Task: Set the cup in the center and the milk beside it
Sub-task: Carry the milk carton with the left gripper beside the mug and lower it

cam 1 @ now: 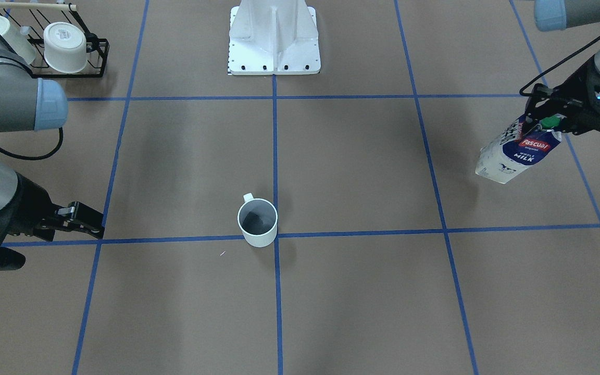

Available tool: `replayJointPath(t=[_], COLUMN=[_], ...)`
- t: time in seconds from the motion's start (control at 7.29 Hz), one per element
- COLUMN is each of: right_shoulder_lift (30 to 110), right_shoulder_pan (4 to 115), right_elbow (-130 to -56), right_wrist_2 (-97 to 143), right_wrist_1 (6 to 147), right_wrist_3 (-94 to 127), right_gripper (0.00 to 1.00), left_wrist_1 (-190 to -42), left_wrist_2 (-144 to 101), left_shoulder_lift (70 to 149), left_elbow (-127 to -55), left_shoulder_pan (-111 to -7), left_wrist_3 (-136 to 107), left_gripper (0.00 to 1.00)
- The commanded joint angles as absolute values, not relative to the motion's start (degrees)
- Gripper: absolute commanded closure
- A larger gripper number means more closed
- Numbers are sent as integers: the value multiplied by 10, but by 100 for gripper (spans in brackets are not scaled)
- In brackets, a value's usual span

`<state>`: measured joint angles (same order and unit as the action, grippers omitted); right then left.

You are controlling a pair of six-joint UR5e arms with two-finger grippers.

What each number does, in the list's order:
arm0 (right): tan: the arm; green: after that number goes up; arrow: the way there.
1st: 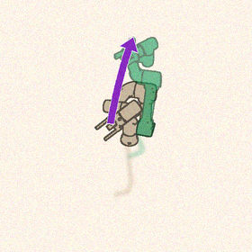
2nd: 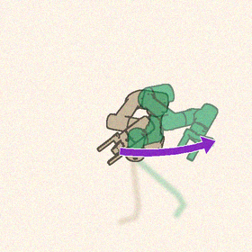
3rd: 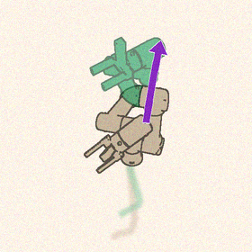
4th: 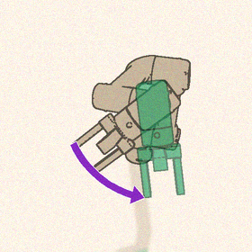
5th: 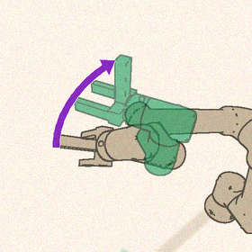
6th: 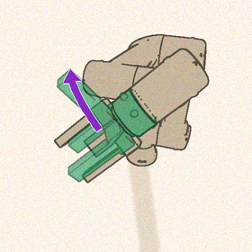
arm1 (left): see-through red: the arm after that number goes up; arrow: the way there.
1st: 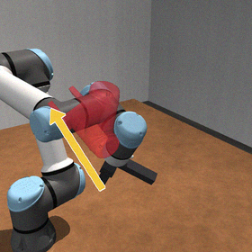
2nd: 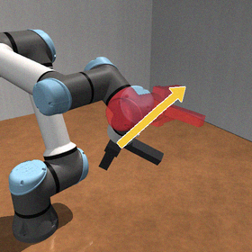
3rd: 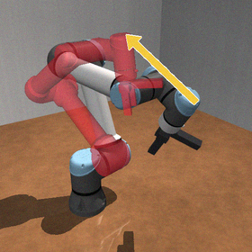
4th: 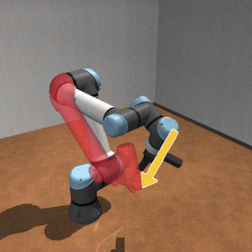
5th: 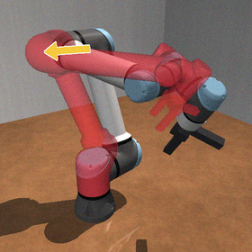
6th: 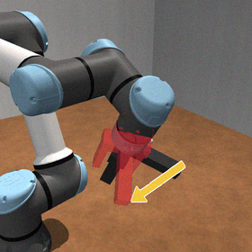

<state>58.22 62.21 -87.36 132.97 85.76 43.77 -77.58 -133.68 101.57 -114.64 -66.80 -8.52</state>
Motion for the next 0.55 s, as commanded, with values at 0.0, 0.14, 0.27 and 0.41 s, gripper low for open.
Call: replayJointPath(t=[0.0,0.14,0.27,0.41], right_shoulder_lift=[604,617,620,625], right_shoulder_pan=[622,622,622,622], right_elbow=[-904,-917,-918,-918], right_wrist_2=[1329,1330,1329,1329], right_wrist_1=[858,858,858,856], right_wrist_3=[438,438,438,438], right_gripper=[0,0,0,0], left_wrist_1=[-645,-650,-665,-716], left_wrist_2=[-1318,-1303,-1288,-1287], left_shoulder_lift=[1202,1236,1293,1343], left_elbow=[-1100,-1071,-1023,-958], left_shoulder_pan=[-659,-610,-571,-550], left_wrist_3=[-173,-247,-335,-412], left_gripper=[100,100,100,100])
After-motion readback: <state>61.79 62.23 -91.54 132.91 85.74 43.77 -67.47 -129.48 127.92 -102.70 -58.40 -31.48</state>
